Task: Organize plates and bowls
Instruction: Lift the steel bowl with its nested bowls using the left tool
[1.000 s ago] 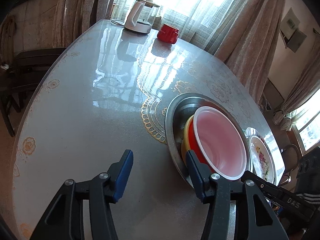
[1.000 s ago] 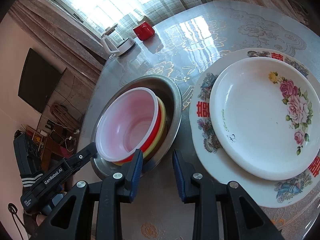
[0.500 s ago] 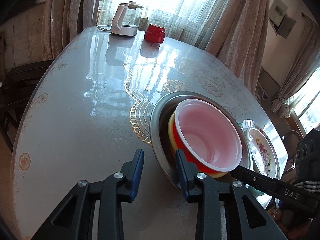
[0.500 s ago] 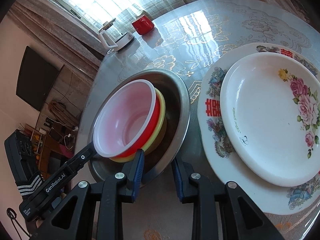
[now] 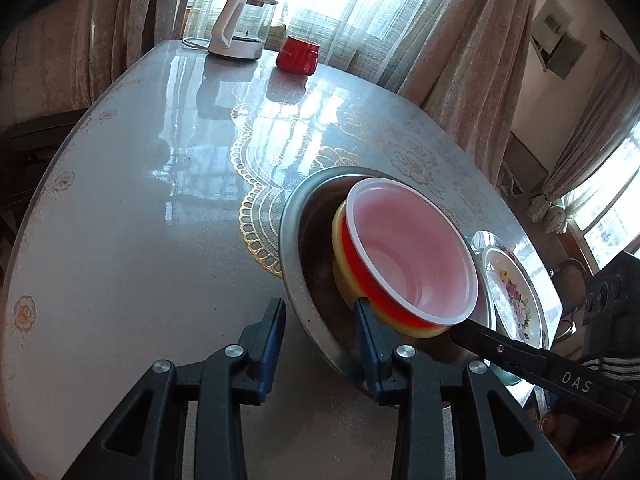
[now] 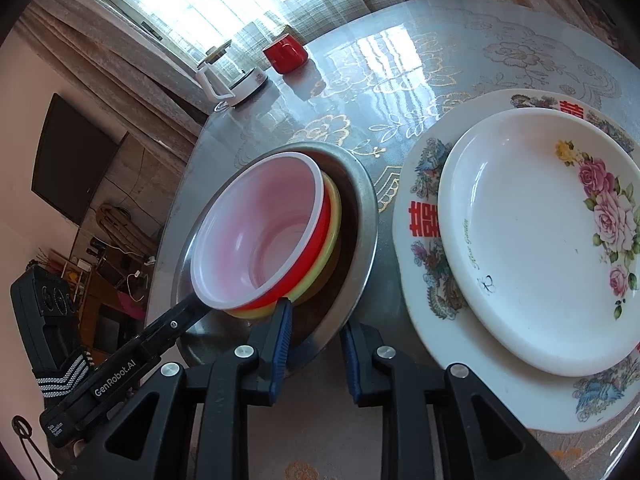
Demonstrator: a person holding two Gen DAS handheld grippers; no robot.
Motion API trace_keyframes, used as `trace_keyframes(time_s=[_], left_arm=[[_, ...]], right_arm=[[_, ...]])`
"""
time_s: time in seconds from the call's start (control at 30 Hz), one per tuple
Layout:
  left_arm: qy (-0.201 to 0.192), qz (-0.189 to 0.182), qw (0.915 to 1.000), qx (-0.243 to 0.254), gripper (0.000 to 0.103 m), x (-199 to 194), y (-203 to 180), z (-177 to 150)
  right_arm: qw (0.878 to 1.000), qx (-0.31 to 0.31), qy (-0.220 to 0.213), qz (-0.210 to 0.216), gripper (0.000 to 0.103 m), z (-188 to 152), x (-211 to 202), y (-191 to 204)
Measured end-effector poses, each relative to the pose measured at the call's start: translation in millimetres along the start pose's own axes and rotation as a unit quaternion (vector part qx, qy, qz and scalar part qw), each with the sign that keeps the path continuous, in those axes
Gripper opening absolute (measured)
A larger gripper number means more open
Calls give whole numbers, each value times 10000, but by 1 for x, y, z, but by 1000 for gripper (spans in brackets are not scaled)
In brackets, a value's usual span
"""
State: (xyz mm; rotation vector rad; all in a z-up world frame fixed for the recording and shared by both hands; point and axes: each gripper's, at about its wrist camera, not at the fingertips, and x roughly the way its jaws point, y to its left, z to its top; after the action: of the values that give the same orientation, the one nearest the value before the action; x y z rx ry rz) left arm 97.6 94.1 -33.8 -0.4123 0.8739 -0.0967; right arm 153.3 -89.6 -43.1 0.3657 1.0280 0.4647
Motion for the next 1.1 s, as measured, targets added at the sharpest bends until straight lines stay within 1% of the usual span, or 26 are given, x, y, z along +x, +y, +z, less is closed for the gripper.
trace_keyframes(time_s=[0.07, 0.13, 0.23, 0.27, 0.3, 0.33, 0.37, 0.43, 0.57, 0.63, 0.7, 0.77, 0.8, 0.87, 0.97, 1.0, 1.1], left_arm=[[-13, -61, 10000, -71, 47, 0, 4, -2], [-46, -76, 9999, -62, 48, 0, 5, -3], [-148, 114, 9995, 241, 48, -2, -3, -3], [-167, 125, 9992, 343, 42, -2, -5, -3], [-169, 55, 9989, 437, 38, -3, -8, -3], [-174, -3, 9985, 525, 30, -4, -10, -3], [-173, 2, 9980, 609, 27, -4, -13, -2], [-184, 66, 9973, 713, 27, -3, -14, -1], [-60, -239, 9990, 374, 25, -1, -4, 4], [-122, -226, 9989, 400, 24, -2, -4, 2], [-238, -139, 9980, 571, 24, -7, -10, -3], [-261, -66, 9968, 750, 25, -11, -16, -7], [-250, -70, 9968, 751, 25, -12, -16, -8], [-208, -123, 9976, 651, 25, -12, -13, -8], [-123, -226, 9989, 393, 25, -10, -6, -6], [-126, -218, 9989, 385, 25, -9, -6, -5], [-140, -198, 9990, 380, 26, -9, -6, -6]], right_arm=[[10000, 5, -18, -5, 24, 0, 0, 1], [10000, -2, -33, -4, 24, 0, 0, 1], [10000, -25, -75, -6, 24, 0, 0, 1], [10000, -31, -79, -9, 24, -1, 0, 1], [10000, -29, -78, -5, 24, -1, 0, 1], [10000, -34, -76, -1, 24, -1, 0, 1], [10000, -37, -73, 5, 24, -1, -1, 1], [10000, -34, -63, 6, 25, -1, -1, 0], [10000, -45, -51, -1, 25, 0, -1, 1], [9999, -88, -70, -15, 25, -1, -1, 1], [9998, -174, -122, -30, 25, -2, -2, 2], [9998, -178, -86, -45, 22, -3, -3, 1], [9999, -115, -55, -16, 21, -3, -4, -2], [10000, -17, -6, 43, 20, -3, -5, -5], [10000, -34, -10, 42, 21, -1, -4, -3], [10000, -54, -10, 46, 23, -1, -3, -2], [9999, -122, -12, -14, 24, 1, -1, 2]])
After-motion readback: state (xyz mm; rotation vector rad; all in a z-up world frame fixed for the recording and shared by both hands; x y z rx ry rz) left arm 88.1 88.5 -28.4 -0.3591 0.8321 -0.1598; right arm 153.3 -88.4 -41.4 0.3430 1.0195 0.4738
